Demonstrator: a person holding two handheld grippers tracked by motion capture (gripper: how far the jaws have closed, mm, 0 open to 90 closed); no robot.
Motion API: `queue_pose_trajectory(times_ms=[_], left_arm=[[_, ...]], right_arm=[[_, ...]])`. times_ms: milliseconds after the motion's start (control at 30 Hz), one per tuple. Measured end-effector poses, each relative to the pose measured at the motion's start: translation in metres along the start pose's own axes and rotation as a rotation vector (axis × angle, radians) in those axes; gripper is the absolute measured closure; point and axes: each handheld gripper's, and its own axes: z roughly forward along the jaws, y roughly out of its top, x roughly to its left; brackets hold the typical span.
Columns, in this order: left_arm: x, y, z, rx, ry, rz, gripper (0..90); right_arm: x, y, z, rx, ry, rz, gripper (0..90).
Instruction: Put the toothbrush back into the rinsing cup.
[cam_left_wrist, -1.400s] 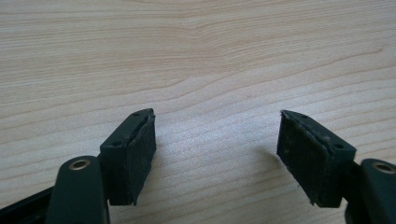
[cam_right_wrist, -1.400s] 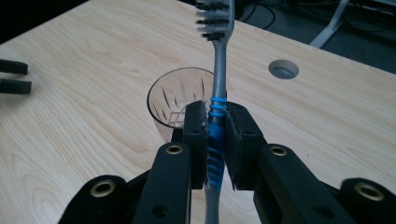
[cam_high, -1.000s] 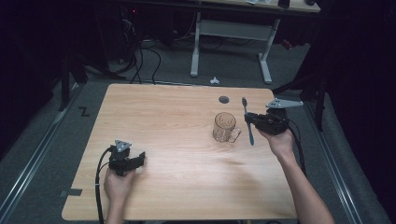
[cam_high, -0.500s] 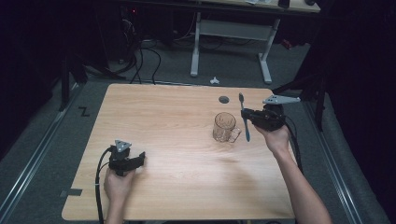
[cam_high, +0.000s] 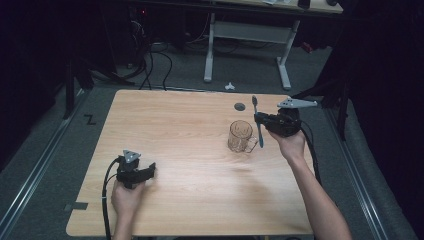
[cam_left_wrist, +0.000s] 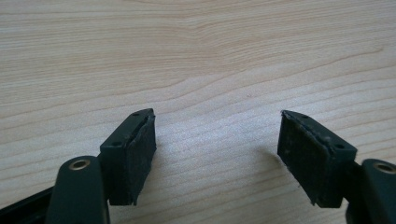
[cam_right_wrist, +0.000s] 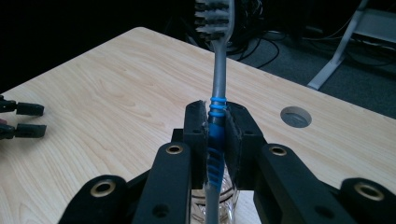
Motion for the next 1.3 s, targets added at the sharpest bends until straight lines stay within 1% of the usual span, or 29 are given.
queue_pose_trajectory(times_ms=[367,433,567,667,800,933,1300], left_arm=[[0.000,0.000,0.000,0.000,0.001,0.000,28.7],[0.000,0.000,0.000,0.000,0.001,0.000,28.7],[0.000,0.000,0.000,0.000,0.001,0.000,28.6],[0.000,0.000,0.000,0.000,0.001,0.001,28.6],[0.000,0.000,0.000,0.000,0.001,0.000,28.6],[0.000,0.000,0.000,0.001,0.002,0.001,28.6],[0.000,0.000,0.000,0.001,0.003,0.002,28.7]], right_arm=[[-0.001,0.006,0.007,-0.032,-0.019,0.007,80.0],[0.000,0.007,0.009,-0.037,-0.024,0.002,80.0],[0.000,0.009,0.015,-0.036,-0.033,-0.002,80.0],[0.000,0.009,0.019,-0.042,-0.032,0.007,80.0],[-0.001,0.008,0.023,-0.039,-0.035,0.008,79.9],[-0.003,0.007,0.026,-0.041,-0.033,0.015,79.9],[-0.004,0.005,0.030,-0.038,-0.039,0.013,79.8]])
